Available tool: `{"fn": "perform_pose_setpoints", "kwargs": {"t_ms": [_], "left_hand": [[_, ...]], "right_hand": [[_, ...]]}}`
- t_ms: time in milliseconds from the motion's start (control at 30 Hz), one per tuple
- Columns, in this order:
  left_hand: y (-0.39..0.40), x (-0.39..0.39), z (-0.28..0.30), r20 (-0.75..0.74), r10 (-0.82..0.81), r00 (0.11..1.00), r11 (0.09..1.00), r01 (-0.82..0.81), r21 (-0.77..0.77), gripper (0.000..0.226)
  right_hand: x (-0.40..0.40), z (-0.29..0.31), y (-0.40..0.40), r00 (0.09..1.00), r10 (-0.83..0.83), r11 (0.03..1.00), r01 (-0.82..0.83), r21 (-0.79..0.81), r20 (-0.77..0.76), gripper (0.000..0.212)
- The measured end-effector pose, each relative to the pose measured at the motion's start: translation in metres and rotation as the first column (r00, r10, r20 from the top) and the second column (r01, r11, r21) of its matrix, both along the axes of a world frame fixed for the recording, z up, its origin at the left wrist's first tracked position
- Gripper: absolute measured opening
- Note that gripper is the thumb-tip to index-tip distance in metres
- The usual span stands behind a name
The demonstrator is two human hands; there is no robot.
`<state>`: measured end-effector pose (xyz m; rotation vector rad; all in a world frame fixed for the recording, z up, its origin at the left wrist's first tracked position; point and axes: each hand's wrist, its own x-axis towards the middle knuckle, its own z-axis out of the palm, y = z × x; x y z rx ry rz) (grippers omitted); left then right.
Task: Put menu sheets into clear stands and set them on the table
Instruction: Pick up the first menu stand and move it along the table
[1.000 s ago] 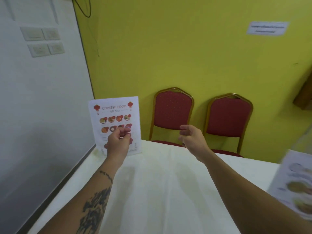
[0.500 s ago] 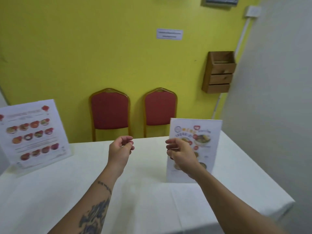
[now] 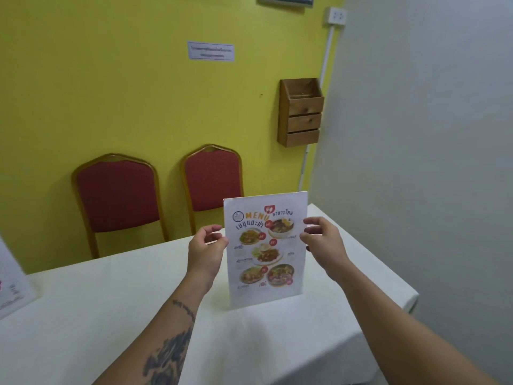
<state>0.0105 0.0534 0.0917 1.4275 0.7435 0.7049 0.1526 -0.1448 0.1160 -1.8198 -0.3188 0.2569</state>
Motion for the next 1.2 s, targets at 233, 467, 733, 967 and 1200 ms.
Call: {"fn": "perform_pose_setpoints", "kwargs": {"t_ms": [233,467,733,967,1200], "left_hand": [[0.027,0.025,-0.009,-0.051,-0.071,0.996,0.997,0.071,-0.003,0.01],[0.046,0.031,-0.022,-0.063,-0.14,0.988,0.99,0.14,0.002,0.008],[0.052,0.068,-0.024,-0.045,-0.145,0.988,0.989,0.146,0.033,0.013],[0.042,0.148,-0.003,-0.044,-0.181,0.982,0.982,0.183,0.048,0.018],[0.034,0.245,0.017,-0.063,-0.165,0.984,0.982,0.169,0.08,0.017]], "right_hand": [[0.037,-0.009,0.016,0.996,-0.025,0.996,0.017,-0.092,-0.084,0.052],[0.047,-0.028,0.027,0.995,-0.087,0.995,0.084,-0.057,-0.057,0.018],[0.07,-0.03,0.026,0.988,-0.156,0.988,0.156,0.002,0.009,0.015],[0.129,-0.014,0.009,0.973,-0.229,0.973,0.227,0.045,0.037,0.012],[0.204,-0.009,0.0,0.947,-0.318,0.946,0.315,0.075,0.042,0.022]]}}
